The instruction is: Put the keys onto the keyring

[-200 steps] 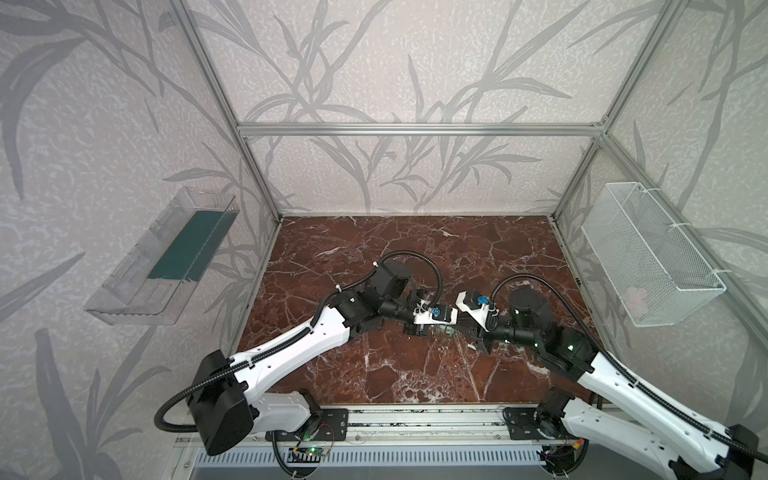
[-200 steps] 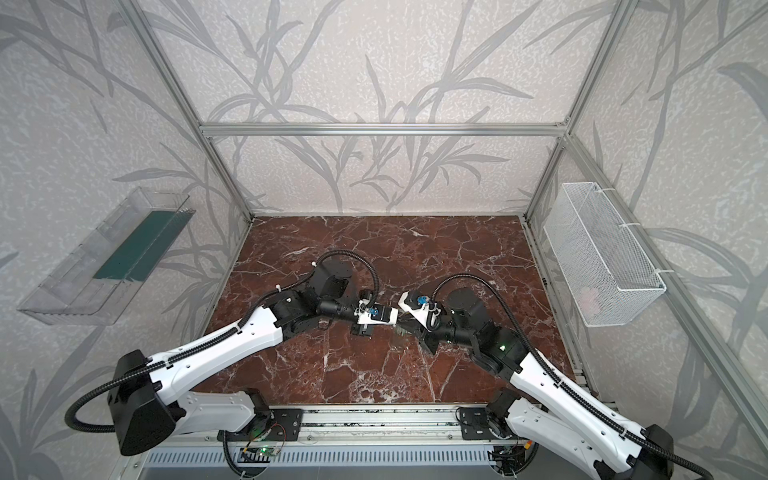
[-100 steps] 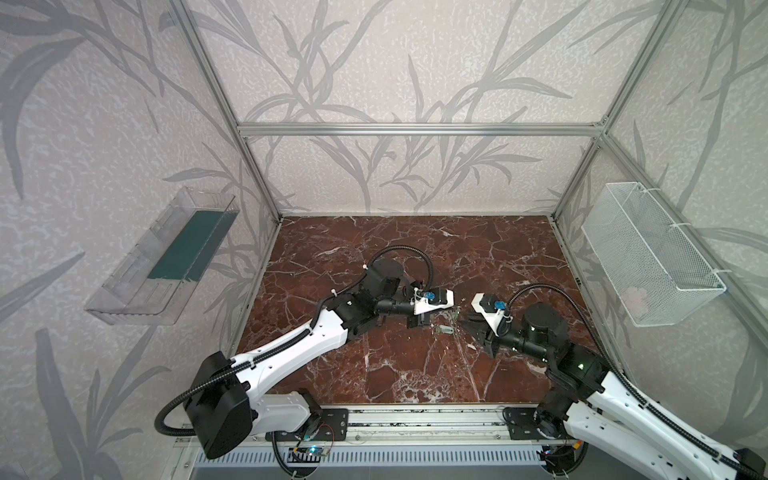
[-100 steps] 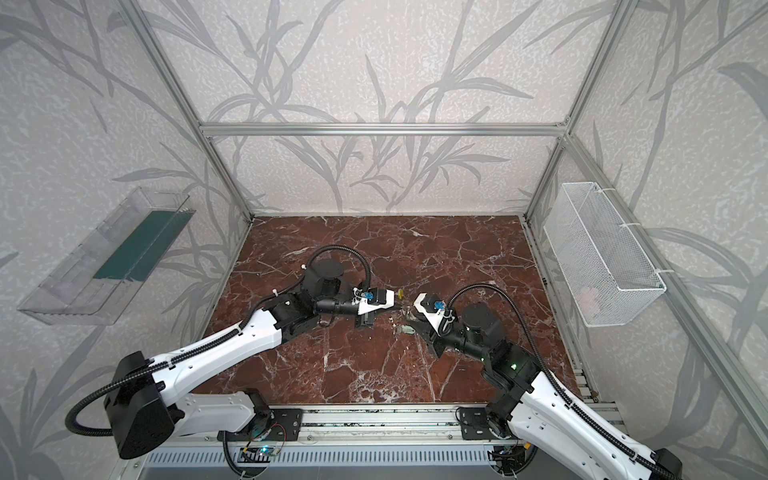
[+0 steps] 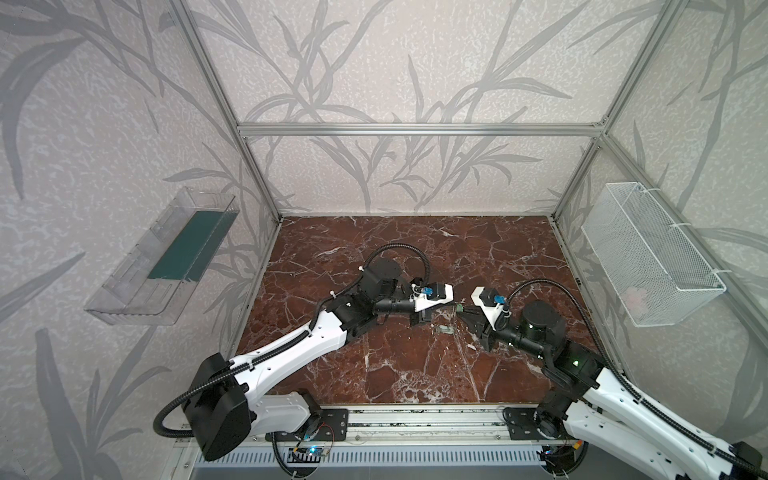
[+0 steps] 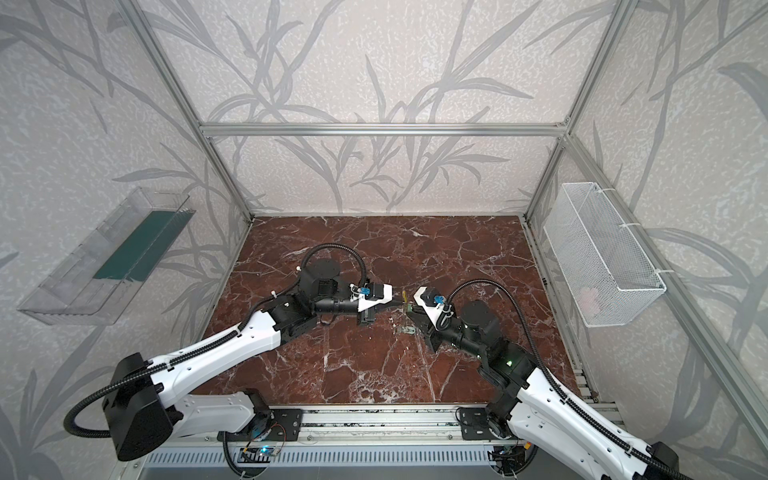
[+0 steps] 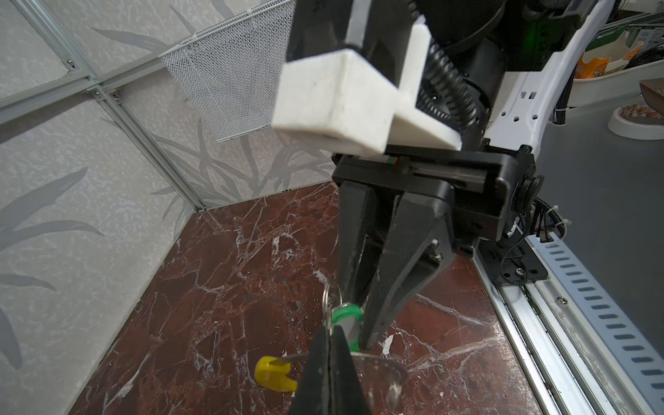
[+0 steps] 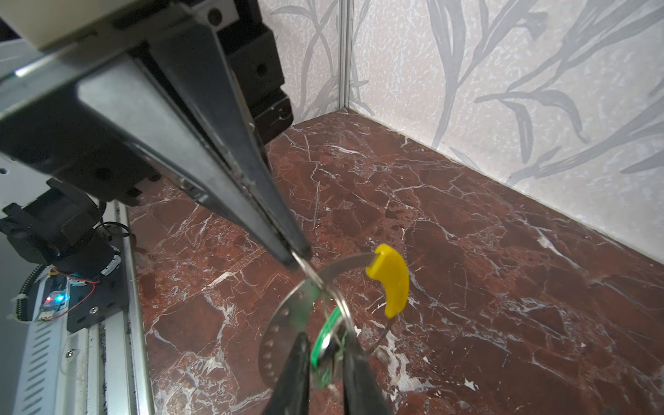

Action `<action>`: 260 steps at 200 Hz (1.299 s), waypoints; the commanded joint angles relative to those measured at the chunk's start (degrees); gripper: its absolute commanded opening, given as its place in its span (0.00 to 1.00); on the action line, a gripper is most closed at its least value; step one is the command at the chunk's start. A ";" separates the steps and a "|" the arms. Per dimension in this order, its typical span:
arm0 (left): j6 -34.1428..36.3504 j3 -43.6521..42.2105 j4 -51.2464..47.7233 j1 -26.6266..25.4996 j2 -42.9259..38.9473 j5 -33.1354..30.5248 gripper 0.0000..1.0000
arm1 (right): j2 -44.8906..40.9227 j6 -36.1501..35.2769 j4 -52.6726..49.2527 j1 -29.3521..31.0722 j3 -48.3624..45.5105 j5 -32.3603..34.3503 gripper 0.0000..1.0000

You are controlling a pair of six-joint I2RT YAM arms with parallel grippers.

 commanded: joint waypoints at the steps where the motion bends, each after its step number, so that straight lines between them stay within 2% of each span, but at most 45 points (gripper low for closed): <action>1: -0.12 -0.38 1.50 0.28 -1.56 1.48 0.00 | -0.95 -0.95 1.22 -0.21 0.36 2.70 0.11; 32: -2.00 -0.53 4.65 0.28 -1.05 0.49 0.00 | 0.35 -2.13 0.33 -0.21 0.78 2.59 0.00; 85: -10.58 -2.67 16.83 1.08 -0.33 -1.41 0.00 | 0.41 -2.46 2.06 -0.12 -1.45 2.99 0.00; 146: -18.01 -5.28 27.58 1.33 2.42 4.28 0.00 | 4.59 -5.03 5.68 -0.16 0.45 -3.53 0.00; 172: -19.14 -5.99 29.20 1.57 3.18 5.77 0.00 | 4.56 -6.08 4.67 -0.17 1.32 -3.63 0.00; 187: -19.06 -6.06 29.22 2.07 2.97 5.85 0.00 | 2.90 -7.14 2.61 -0.24 1.18 -2.00 0.12; 206: -19.01 -6.02 28.90 2.64 2.75 6.43 0.00 | -1.73 -7.83 1.29 -1.03 -0.53 0.36 0.21; 238: -19.27 -5.87 28.18 3.29 2.48 8.45 0.00 | -9.66 -7.67 -1.27 -4.57 -1.72 -1.16 0.25; 260: -19.46 -5.49 27.68 3.28 2.60 9.91 0.00 | -9.58 -6.89 -0.97 -4.93 0.43 -4.27 0.24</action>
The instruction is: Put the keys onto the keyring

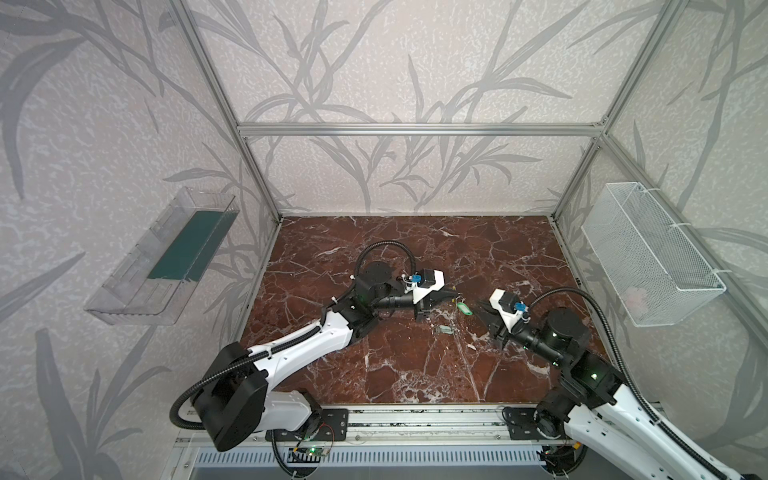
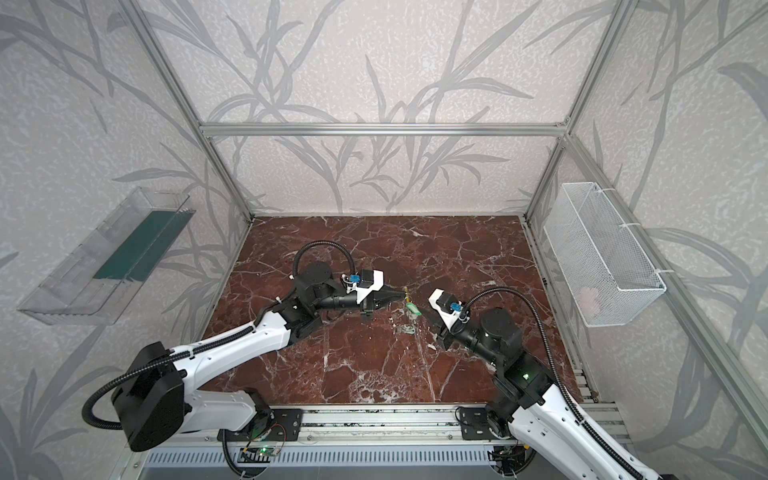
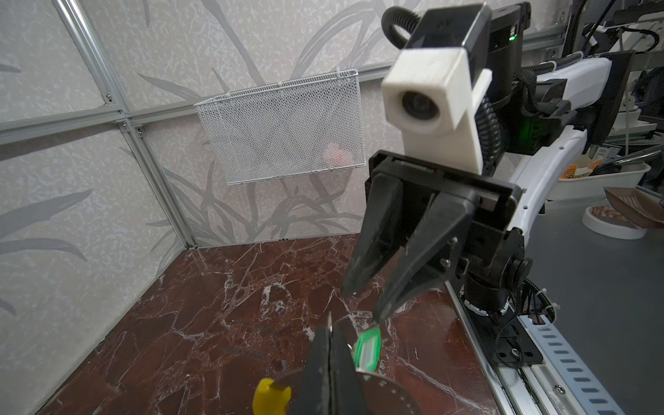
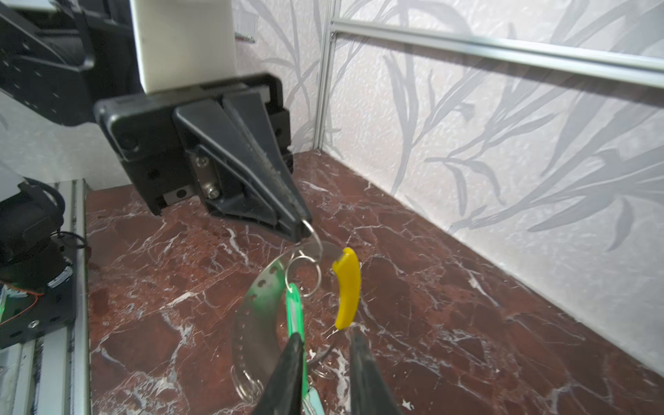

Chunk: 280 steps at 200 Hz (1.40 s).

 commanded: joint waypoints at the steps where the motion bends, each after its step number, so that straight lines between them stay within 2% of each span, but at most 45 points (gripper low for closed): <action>1: -1.36 0.88 2.00 0.28 -0.93 3.22 0.00 | 0.31 0.23 -1.28 -0.31 1.87 -3.33 0.24; 24: -1.25 1.01 1.89 0.29 -0.63 4.10 0.00 | 4.92 2.05 0.01 -0.30 4.61 -8.16 0.22; 56: -1.19 1.21 1.47 0.25 -1.12 4.98 0.00 | 8.42 3.30 2.73 -0.38 5.26 -10.60 0.21; 113: 0.09 0.89 -1.23 0.31 -2.63 5.67 0.00 | 9.95 4.63 7.03 -0.30 4.45 -11.86 0.16; 166: 0.48 1.21 -2.28 0.34 -2.73 6.61 0.00 | 9.54 4.96 7.59 -0.36 3.97 -11.48 0.15; 219: 0.84 1.46 -2.68 0.34 -2.65 7.12 0.00 | 9.78 5.36 7.46 -0.31 3.98 -12.37 0.02; 249: 1.14 1.69 -2.93 0.33 -2.53 6.99 0.00 | 10.30 5.07 6.02 -0.32 4.57 -13.30 0.00; 261: 2.23 2.12 -5.00 0.33 -2.72 6.12 0.00 | 10.30 4.73 4.20 -0.36 5.20 -13.10 0.00; 271: 5.38 3.21 -10.03 0.34 -3.29 4.39 0.09 | 10.41 3.85 0.53 -0.31 6.70 -12.39 0.00; 280: 10.35 4.83 -17.07 0.34 -4.01 2.53 0.12 | 10.78 2.53 -4.28 -0.36 8.73 -11.87 0.00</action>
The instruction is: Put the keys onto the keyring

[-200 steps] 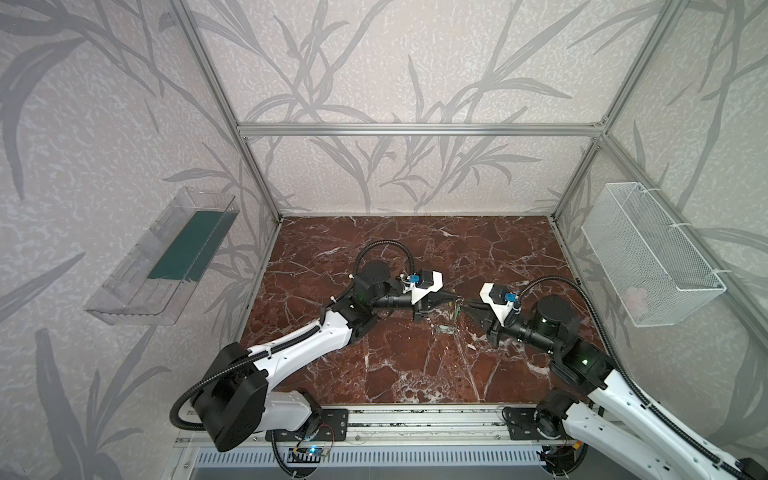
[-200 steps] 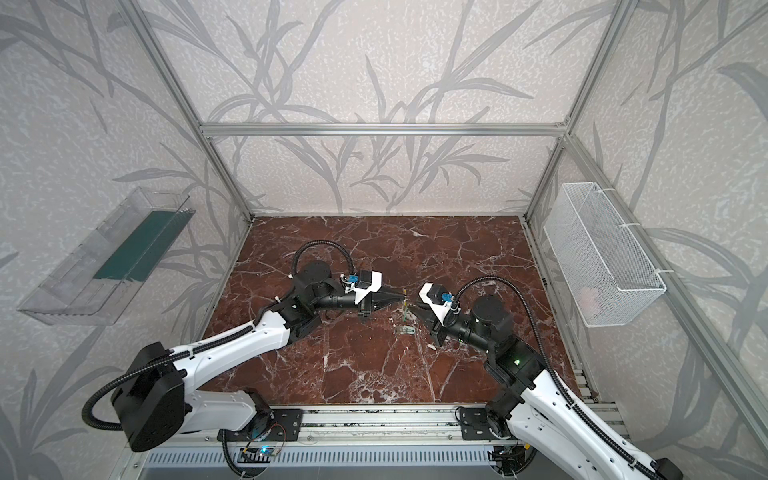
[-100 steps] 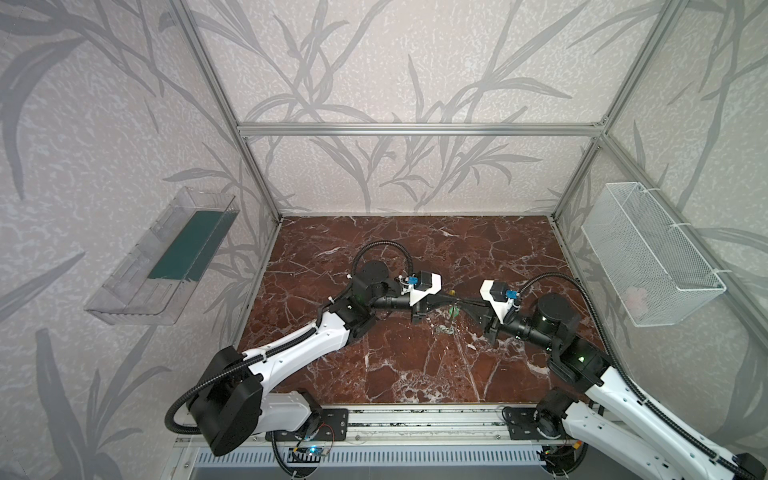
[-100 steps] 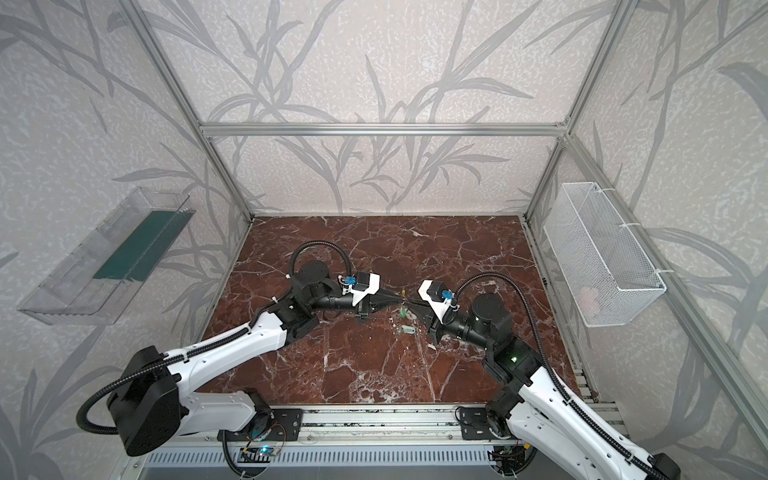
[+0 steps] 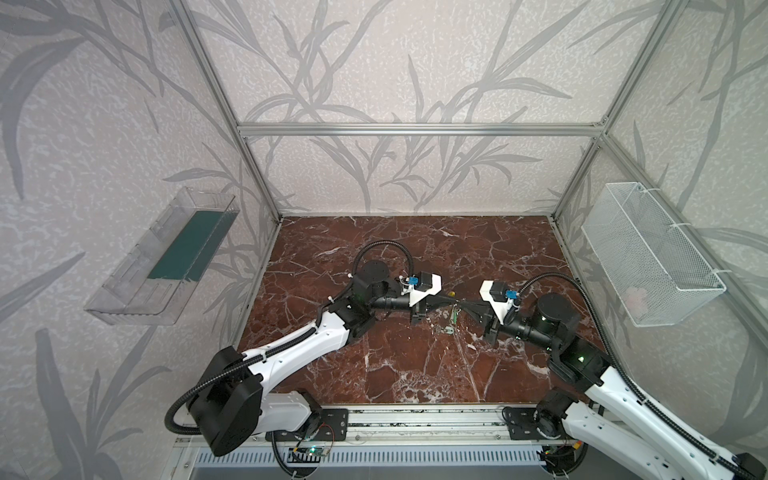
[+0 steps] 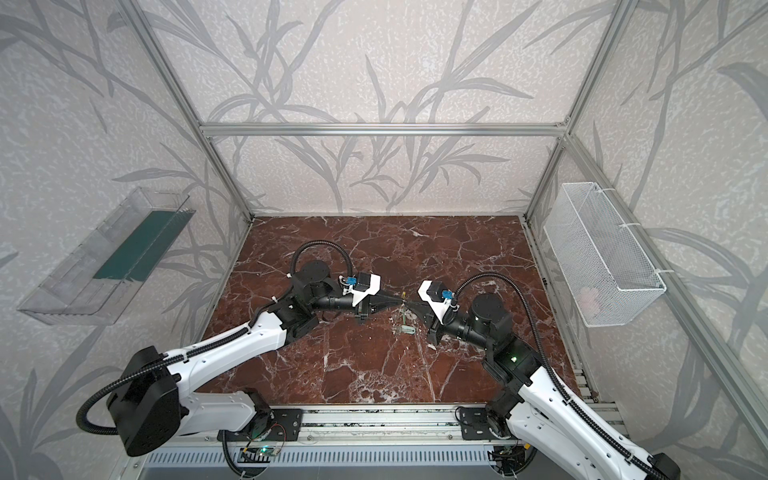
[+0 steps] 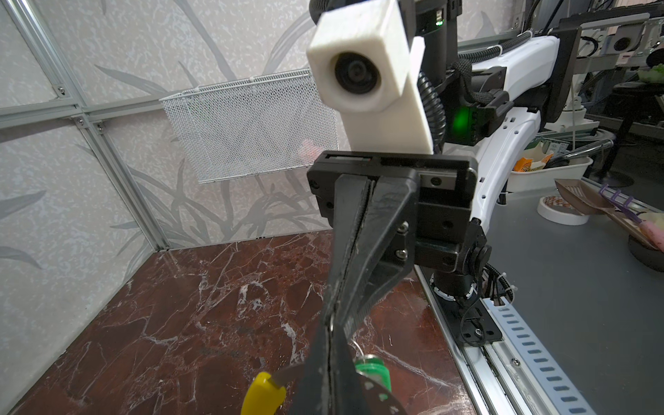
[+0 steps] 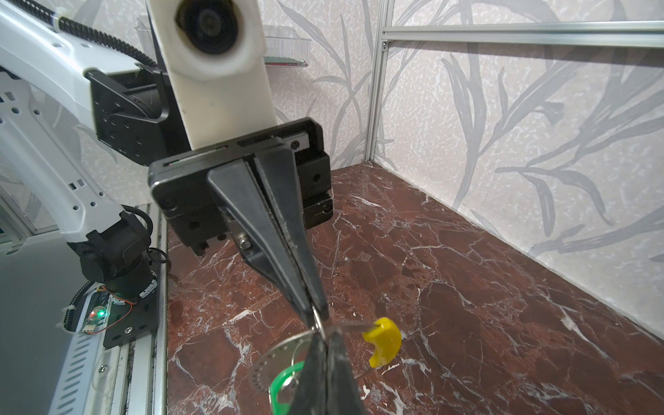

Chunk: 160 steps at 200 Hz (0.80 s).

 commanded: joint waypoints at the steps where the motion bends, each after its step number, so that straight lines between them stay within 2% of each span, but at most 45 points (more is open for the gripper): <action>1: 8.20 4.48 -11.55 -0.10 -2.46 -2.40 0.12 | 0.46 -2.25 -8.67 -0.09 4.74 0.14 0.00; 24: 19.71 10.05 -29.28 -0.08 -3.61 -7.17 0.15 | 2.93 -4.59 -21.76 -0.08 10.77 2.08 0.00; 38: 23.25 11.68 -34.45 -0.07 -4.00 -9.43 0.17 | 4.52 -5.21 -26.80 -0.13 13.51 2.42 0.00; 65: 26.96 13.60 -38.70 -0.52 -4.03 -11.54 0.23 | 8.12 -5.38 -32.49 -0.14 17.72 2.06 0.00; 95: 29.98 15.56 -41.43 -2.43 -3.02 -14.28 0.24 | 12.26 -5.33 -36.69 0.01 21.76 1.11 0.00; 160: 32.69 17.97 -45.11 -5.64 -0.77 -17.50 0.26 | 14.56 -3.49 -37.05 0.04 23.29 -1.25 0.00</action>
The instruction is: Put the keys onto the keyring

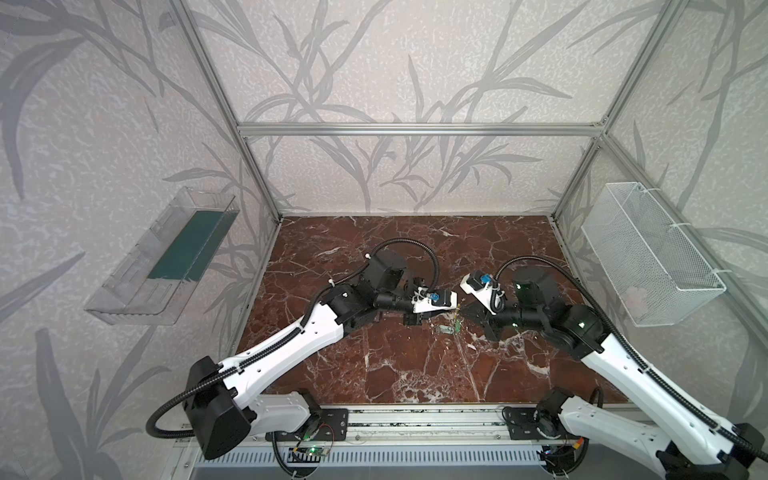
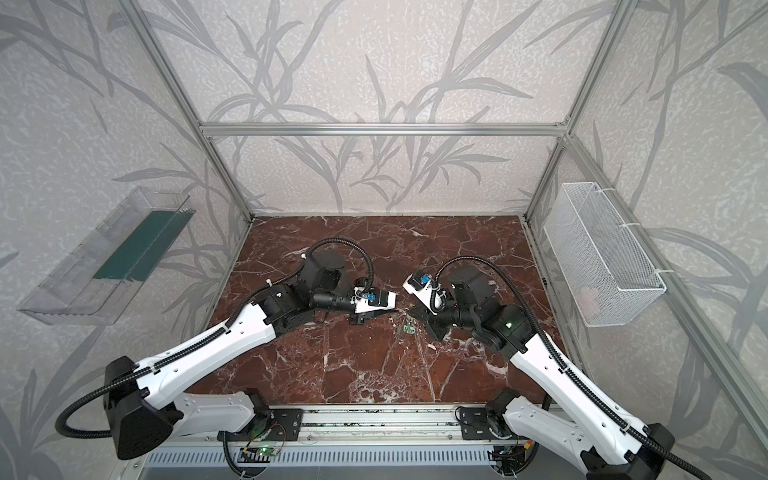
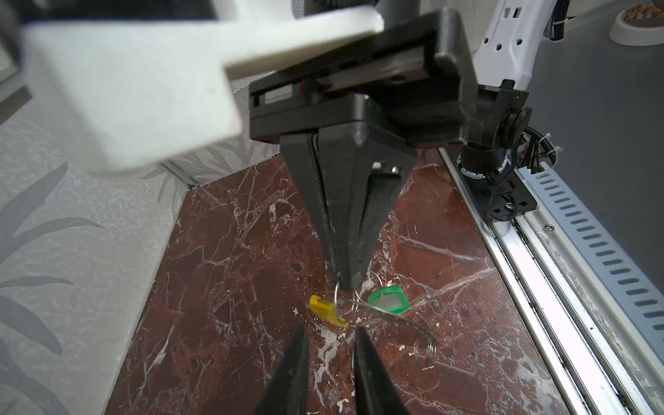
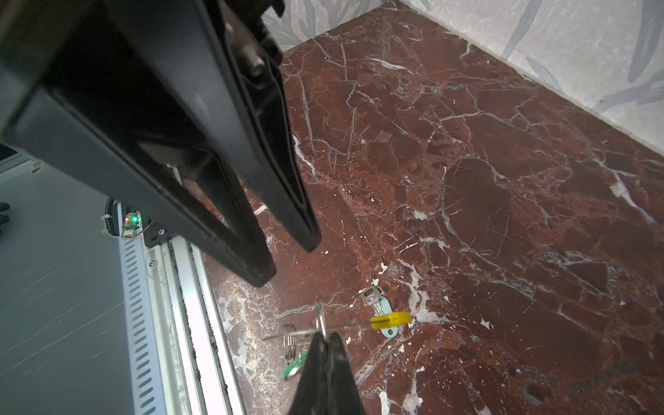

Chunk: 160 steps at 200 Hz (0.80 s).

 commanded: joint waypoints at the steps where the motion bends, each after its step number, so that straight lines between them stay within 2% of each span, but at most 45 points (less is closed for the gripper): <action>1: 3.06 2.00 -3.18 -0.92 0.70 -1.58 0.26 | 0.37 0.90 -1.18 0.08 1.98 -2.12 0.00; 99: 3.74 4.14 -4.61 -3.39 3.77 -4.96 0.25 | 0.82 2.25 0.53 0.40 1.65 -3.76 0.00; 160: 3.80 5.29 -5.30 -3.86 5.14 -4.29 0.12 | 0.65 1.98 1.70 0.75 1.14 -4.33 0.00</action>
